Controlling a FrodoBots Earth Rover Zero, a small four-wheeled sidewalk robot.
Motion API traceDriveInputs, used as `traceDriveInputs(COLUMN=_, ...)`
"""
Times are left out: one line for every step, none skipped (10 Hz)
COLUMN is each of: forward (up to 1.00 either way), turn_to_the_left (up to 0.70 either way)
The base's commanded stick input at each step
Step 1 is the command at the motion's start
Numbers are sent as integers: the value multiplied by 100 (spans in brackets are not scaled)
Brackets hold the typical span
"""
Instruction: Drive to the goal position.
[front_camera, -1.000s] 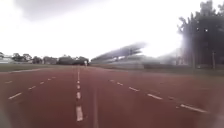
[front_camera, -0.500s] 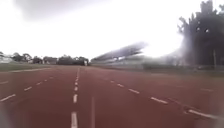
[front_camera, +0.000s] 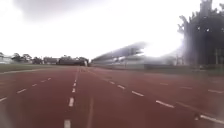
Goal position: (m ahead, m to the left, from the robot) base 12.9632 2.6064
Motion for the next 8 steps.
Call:
traceDriveInputs(forward=45, turn_to_the_left=0)
traceDriveInputs(forward=45, turn_to_the_left=0)
traceDriveInputs(forward=45, turn_to_the_left=0)
traceDriveInputs(forward=45, turn_to_the_left=0)
traceDriveInputs(forward=45, turn_to_the_left=0)
traceDriveInputs(forward=45, turn_to_the_left=0)
traceDriveInputs(forward=45, turn_to_the_left=0)
traceDriveInputs(forward=45, turn_to_the_left=0)
